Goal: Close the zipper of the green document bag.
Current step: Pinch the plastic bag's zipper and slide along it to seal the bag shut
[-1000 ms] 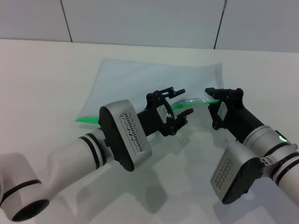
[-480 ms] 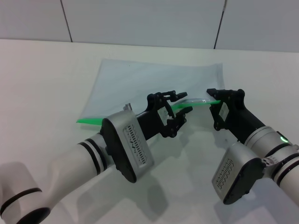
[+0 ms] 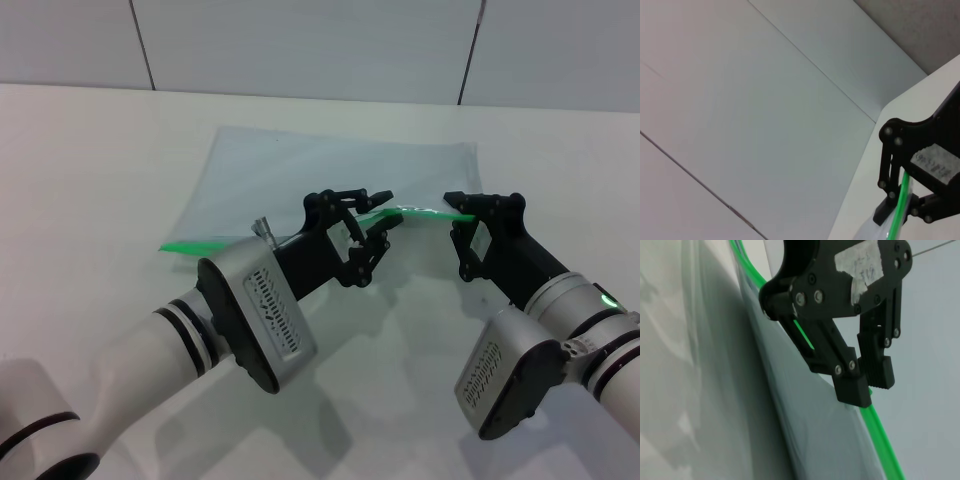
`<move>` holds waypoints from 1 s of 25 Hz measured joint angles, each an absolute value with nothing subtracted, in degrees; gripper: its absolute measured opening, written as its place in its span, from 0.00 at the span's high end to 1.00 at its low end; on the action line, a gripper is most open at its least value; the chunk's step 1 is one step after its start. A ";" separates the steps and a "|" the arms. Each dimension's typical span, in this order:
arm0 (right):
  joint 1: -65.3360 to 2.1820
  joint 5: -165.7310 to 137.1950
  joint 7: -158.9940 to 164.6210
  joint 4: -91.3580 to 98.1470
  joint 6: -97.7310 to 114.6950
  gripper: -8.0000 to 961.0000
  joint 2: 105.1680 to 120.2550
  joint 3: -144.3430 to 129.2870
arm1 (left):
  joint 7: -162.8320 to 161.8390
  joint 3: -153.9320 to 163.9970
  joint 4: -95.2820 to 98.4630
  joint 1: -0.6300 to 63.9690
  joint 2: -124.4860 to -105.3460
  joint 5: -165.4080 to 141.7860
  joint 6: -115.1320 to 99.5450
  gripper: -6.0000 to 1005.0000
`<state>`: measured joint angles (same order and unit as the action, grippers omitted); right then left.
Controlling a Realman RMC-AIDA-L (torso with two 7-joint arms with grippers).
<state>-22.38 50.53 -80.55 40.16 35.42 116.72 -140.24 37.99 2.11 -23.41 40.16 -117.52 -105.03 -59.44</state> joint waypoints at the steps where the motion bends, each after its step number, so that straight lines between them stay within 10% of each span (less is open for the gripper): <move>1: -22.38 50.54 -80.57 40.16 35.42 0.94 116.72 -140.27 | 37.99 2.11 -23.39 40.16 -117.52 -105.03 -59.44 0.76; 25: -22.83 49.88 -80.77 38.83 38.21 0.94 116.63 -142.79 | 37.45 2.73 -23.20 41.05 -117.41 -105.56 -56.44 0.76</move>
<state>-22.83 49.88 -80.77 38.83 38.21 116.63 -142.79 37.45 2.73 -23.20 41.05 -117.41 -105.56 -56.44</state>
